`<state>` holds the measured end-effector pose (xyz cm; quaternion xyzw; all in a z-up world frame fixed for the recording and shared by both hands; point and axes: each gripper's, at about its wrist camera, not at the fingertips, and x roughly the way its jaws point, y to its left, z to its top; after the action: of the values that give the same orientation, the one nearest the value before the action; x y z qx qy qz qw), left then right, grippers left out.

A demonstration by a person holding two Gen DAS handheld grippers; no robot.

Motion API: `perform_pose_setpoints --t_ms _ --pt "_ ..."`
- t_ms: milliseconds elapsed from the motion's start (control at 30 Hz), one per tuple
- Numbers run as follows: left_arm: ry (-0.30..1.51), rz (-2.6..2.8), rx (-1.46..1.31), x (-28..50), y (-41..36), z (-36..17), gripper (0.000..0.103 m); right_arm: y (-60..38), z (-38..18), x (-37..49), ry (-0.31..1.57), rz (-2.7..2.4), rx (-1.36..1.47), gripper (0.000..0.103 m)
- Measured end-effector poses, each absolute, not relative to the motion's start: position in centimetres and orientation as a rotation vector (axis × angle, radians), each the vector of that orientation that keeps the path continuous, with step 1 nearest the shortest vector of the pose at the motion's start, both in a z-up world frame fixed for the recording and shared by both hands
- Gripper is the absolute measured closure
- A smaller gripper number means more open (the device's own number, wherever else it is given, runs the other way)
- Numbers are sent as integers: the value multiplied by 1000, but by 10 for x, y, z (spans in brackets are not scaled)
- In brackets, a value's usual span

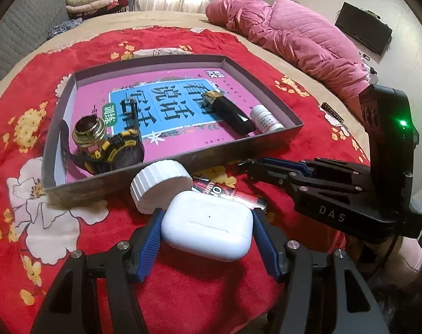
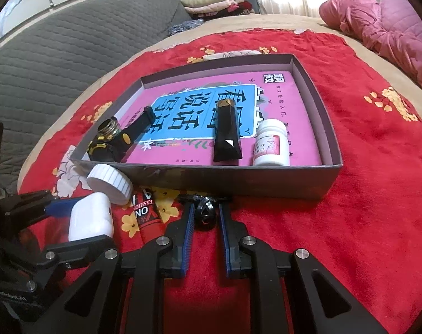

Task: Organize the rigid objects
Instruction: 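Lift the earbud case over the box rim with the left tool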

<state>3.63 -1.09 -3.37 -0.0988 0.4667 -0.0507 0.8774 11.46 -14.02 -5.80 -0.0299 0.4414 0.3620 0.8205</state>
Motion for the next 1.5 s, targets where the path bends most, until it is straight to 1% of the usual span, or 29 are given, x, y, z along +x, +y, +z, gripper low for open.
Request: perform_pose_setpoints --t_ms 500,767,1100,1500 --pt "921 -74 -192 28 -8 -17 41 -150 -29 99 869 784 -41 85" --pt "851 -52 -220 29 -1 6 41 -157 -9 98 792 759 -41 85" --pt "832 -29 -253 69 4 12 41 -163 -4 117 764 688 -57 85" --pt "860 -2 -273 118 9 -3 41 -166 -10 128 771 697 -45 85"
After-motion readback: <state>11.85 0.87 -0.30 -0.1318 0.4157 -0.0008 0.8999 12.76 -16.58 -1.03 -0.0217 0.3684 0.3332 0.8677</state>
